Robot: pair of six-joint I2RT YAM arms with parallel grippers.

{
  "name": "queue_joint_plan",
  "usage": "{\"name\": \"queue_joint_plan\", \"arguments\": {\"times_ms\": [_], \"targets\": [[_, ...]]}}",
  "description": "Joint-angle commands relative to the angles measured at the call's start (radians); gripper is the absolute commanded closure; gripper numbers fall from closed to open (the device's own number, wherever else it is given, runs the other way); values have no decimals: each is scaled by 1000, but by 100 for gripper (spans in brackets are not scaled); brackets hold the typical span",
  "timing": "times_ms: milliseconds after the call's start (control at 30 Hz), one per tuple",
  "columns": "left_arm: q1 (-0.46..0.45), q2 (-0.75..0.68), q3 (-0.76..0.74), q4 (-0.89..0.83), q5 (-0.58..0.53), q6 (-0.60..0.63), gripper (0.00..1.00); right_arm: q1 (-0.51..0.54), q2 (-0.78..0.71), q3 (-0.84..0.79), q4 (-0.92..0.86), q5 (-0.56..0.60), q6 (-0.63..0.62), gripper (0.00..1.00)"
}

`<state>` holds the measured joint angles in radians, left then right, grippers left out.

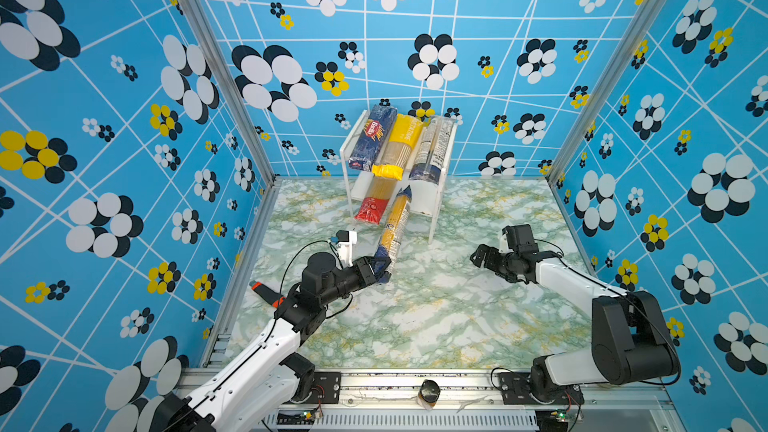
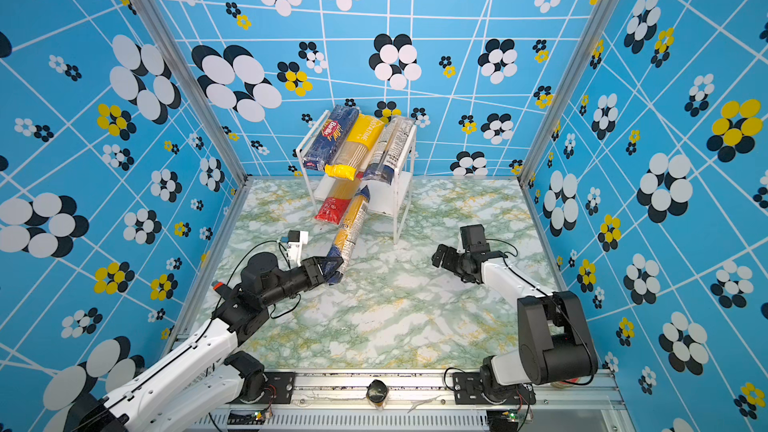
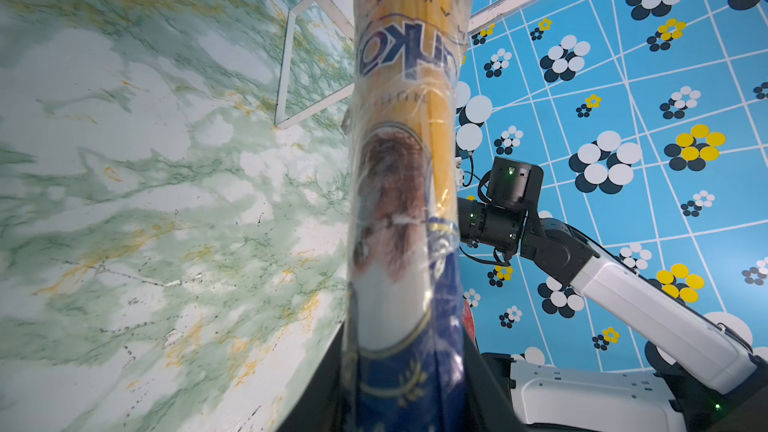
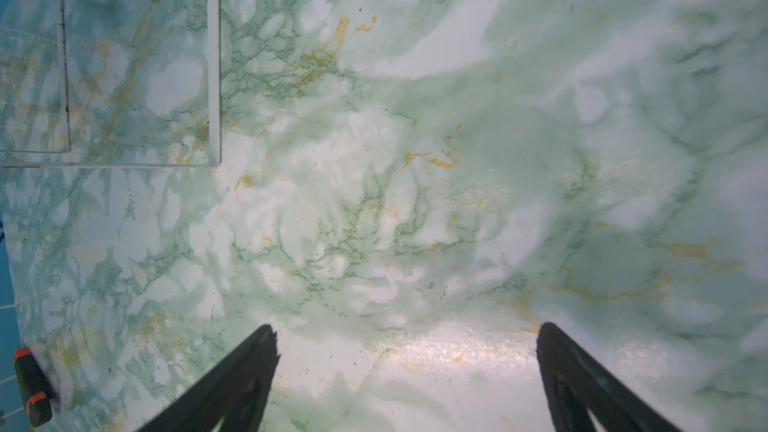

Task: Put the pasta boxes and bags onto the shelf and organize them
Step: 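Carry the Ankara bag upright to the shelf's lower tier beside the red bag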

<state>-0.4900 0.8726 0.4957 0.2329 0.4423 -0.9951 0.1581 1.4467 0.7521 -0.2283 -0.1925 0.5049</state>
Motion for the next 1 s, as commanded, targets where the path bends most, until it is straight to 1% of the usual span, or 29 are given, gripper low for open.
{"name": "queue_joint_plan", "arguments": {"times_ms": [0, 367, 667, 967], "targets": [[8, 15, 99, 222, -5, 32, 100, -6, 0, -14, 4, -9, -3, 1], [14, 136, 183, 260, 5, 52, 100, -8, -20, -22, 3, -13, -6, 1], [21, 260, 253, 308, 43, 41, 100, -11, -26, -26, 2, -15, -7, 1], [30, 333, 310, 297, 46, 52, 100, -18, -48, -37, -9, -13, -16, 1]]}}
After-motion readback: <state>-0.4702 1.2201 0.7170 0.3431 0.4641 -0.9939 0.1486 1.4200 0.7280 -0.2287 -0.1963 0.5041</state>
